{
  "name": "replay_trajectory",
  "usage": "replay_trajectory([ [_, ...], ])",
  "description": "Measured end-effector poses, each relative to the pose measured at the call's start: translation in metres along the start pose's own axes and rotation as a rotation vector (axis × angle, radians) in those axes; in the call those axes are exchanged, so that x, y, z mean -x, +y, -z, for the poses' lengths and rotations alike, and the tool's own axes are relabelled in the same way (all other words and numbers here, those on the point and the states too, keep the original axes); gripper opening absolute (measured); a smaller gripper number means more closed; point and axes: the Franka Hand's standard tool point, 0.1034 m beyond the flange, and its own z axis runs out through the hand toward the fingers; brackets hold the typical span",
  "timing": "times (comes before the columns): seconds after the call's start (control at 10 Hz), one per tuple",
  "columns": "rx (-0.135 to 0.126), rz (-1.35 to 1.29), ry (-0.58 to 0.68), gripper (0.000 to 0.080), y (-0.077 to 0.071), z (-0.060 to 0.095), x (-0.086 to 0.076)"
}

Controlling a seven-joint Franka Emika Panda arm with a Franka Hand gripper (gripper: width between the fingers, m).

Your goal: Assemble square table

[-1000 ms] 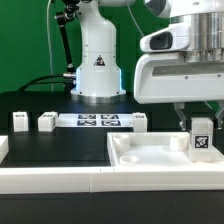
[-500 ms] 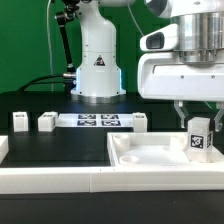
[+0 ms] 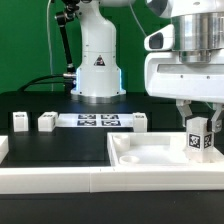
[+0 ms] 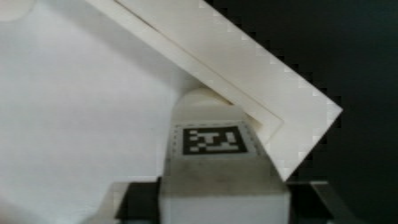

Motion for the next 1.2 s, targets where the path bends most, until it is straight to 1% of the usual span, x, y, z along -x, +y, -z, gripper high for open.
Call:
replay_trajectory([
  [0.1, 0.000, 0.041, 0.000, 0.0473, 0.0000, -0.0001, -0.0001],
  [0.2, 0.005, 0.103, -0.004, 0.0589, 0.0006, 0.0004, -0.0008],
  [0.3, 0.010, 0.230, -0.001, 0.0589, 0.0005, 0.0008, -0.0013],
  [0.4, 0.015, 0.344, -0.001, 0.0637, -0.0006, 0.0016, -0.0003],
  [0.5, 0.028, 0.450, -0.005, 0.0646, -0.0017, 0.0033, -0.0001],
  [0.9, 0.027, 0.736, -0.005, 0.0649, -0.0021, 0.0032, -0.0011],
  [1.1, 0.050, 0.897, 0.009, 0.0649, -0.0035, 0.0018, 0.0023],
  [1.2, 0.052, 1.001, 0.008, 0.0649, -0.0034, 0.0019, 0.0021],
])
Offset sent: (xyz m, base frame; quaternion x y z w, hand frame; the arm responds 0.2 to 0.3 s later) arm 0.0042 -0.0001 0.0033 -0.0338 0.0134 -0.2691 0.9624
